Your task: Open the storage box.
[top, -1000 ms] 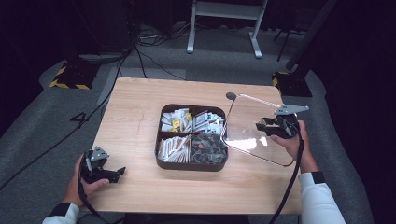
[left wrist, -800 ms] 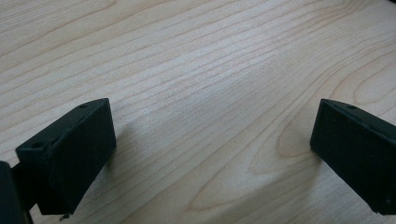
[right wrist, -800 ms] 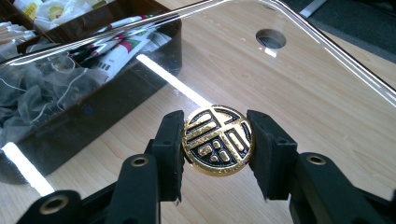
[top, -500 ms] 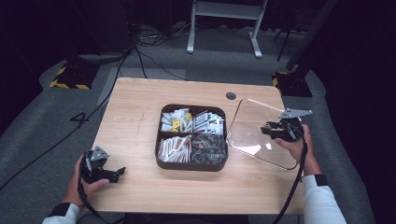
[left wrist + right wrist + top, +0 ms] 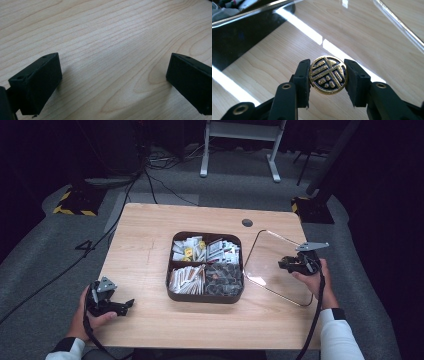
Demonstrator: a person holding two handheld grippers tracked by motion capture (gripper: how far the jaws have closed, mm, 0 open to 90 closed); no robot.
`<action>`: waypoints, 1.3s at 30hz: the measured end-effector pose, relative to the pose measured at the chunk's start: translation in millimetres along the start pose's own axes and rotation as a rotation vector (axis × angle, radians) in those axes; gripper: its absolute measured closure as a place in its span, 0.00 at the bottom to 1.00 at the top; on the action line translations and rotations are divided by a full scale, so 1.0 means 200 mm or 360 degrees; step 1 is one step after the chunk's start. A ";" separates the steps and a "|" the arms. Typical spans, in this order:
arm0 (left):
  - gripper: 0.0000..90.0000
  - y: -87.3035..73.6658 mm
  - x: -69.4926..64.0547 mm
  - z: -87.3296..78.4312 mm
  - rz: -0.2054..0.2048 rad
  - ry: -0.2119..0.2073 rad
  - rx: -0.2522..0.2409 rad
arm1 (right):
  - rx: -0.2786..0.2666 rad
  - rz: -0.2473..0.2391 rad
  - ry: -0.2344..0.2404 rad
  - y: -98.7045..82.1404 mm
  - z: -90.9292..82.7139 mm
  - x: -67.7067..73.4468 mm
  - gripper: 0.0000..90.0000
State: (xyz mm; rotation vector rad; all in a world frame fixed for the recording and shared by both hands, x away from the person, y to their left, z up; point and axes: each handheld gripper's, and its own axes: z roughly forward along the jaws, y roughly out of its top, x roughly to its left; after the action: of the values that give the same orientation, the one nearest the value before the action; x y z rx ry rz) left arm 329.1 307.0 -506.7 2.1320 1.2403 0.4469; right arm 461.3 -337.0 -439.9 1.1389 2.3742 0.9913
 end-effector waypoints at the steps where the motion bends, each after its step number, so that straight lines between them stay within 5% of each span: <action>1: 0.00 0.00 0.00 0.00 0.0000 0.0000 0.0000 | 0.0000 0.0009 0.0004 -0.01 0.01 -0.01 0.65; 15: 0.00 0.00 0.00 0.00 0.0000 0.0000 0.0000 | 0.0097 0.0066 -0.0040 -0.10 0.06 -0.07 0.65; 24: 0.00 0.00 0.00 0.00 0.0000 0.0000 0.0000 | 0.0182 0.0019 -0.0072 -0.14 0.12 -0.06 0.65; 31: 0.00 0.00 0.00 0.00 0.0000 0.0000 0.0000 | 0.0172 0.0054 -0.0042 -0.15 0.13 -0.06 0.65; 34: 0.00 0.00 0.00 0.00 0.0000 0.0000 0.0000 | 0.0142 0.0101 -0.0011 -0.15 0.11 -0.06 0.55; 39: 0.00 0.00 0.00 0.00 0.0005 -0.0001 -0.0001 | 0.0073 0.0157 -0.0079 -0.14 0.06 -0.05 0.38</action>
State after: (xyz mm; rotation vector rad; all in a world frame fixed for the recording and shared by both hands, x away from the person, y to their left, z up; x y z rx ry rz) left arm 329.4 307.2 -506.7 2.1337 1.2369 0.4481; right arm 457.8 -351.3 -467.7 1.2933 2.3328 0.9330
